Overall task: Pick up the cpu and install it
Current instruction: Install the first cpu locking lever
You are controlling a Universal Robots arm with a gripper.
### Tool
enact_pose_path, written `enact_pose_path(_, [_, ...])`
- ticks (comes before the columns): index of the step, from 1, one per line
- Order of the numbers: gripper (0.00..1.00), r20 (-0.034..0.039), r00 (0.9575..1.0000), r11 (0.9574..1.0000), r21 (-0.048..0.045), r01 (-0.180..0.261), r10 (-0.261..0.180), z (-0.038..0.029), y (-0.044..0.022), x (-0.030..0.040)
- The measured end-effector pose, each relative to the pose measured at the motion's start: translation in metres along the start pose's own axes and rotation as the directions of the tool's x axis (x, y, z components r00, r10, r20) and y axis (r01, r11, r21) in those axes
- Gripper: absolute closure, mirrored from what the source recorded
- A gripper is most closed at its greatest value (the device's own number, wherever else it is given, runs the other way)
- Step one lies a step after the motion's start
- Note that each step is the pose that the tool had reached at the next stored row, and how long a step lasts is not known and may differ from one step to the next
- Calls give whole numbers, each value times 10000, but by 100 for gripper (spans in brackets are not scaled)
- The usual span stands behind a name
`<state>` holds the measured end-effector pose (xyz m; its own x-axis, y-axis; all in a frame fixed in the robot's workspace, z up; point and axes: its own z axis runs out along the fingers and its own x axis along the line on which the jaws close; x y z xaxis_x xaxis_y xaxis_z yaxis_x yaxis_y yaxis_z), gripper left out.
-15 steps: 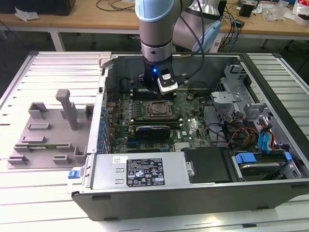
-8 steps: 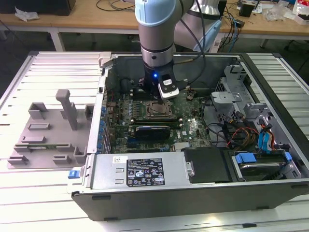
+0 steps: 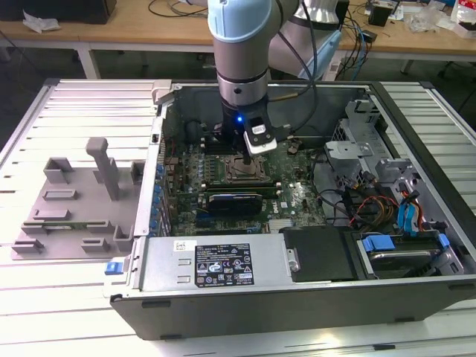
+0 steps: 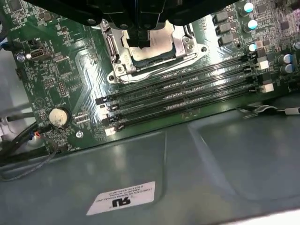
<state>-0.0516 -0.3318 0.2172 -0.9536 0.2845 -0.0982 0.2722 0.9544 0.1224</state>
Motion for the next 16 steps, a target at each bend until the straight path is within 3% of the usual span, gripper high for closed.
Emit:
enact_pose_path(1, [89,52,9999,9991,409,119,-121,1,0,0])
enact_pose_path(2, [89,78,9997,9975,676,219,-224,1,1,0])
enact_pose_path(6, [89,35,9983,9962,649,577,-581,0,1,-1])
enact_pose_path(8, [89,-52,9901,9883,592,1407,-1406,2,2,0])
enact_pose_path(10, [89,-150,9831,9798,808,1831,-1825,-1,2,-2])
enact_pose_path(11, [89,-159,9819,9786,809,1893,-1886,-20,5,-4])
enact_pose_path(13, [89,-166,9804,9771,801,1969,-1962,-128,19,-15])
enact_pose_path(15, [89,-168,9800,9767,799,1989,-1982,-191,26,-22])
enact_pose_path(16, [89,-169,9797,9765,797,2005,-1998,-268,36,-29])
